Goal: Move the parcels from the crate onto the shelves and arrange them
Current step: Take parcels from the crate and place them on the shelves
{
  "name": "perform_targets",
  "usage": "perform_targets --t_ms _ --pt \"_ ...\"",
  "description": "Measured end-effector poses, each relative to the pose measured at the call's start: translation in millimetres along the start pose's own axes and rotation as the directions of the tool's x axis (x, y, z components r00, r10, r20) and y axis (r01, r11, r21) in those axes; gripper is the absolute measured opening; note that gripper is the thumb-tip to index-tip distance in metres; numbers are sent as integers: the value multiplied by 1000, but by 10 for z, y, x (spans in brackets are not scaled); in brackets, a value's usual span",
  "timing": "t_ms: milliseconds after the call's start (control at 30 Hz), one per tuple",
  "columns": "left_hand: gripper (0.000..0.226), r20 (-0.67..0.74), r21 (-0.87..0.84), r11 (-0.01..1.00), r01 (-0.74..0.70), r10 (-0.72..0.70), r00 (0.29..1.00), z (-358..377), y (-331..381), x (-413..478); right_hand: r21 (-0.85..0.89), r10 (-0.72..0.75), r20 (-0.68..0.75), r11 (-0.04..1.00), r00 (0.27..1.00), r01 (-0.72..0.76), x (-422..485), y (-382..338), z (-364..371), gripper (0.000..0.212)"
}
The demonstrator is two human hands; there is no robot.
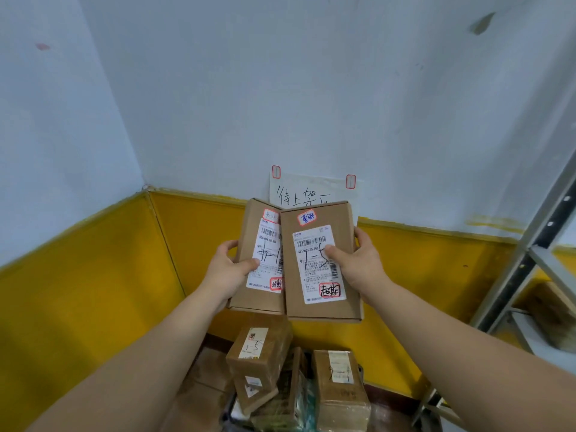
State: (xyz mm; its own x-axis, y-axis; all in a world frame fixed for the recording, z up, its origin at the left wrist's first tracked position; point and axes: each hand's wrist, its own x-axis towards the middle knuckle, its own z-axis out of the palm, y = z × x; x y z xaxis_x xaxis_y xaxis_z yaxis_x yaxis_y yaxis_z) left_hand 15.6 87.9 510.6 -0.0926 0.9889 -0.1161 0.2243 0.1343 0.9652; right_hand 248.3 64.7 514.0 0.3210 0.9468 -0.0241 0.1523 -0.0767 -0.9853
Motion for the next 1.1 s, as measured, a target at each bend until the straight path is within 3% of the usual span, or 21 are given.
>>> perform_targets --t_ms 400,600,733,900,1100 --pt "60 -150 -62 993 -104 93 984 -171 69 12 207 60 -112 978 992 -36 67 -63 -222 80" --pt "47 -143 -119 985 -123 106 984 -124 250 -11 276 76 -94 960 993 -48 56 -208 -477 72" --pt "38 -82 -163 979 -124 112 990 -32 397 -52 315 25 -59 949 998 -5 32 -264 -703 58" --pt "38 10 -215 963 -163 169 986 182 470 -113 227 -46 -90 972 995 65 -29 -204 -913 51" --pt "43 148 -147 977 -157 179 973 438 360 -102 201 -29 -146 978 989 58 -301 13 -1136 71"
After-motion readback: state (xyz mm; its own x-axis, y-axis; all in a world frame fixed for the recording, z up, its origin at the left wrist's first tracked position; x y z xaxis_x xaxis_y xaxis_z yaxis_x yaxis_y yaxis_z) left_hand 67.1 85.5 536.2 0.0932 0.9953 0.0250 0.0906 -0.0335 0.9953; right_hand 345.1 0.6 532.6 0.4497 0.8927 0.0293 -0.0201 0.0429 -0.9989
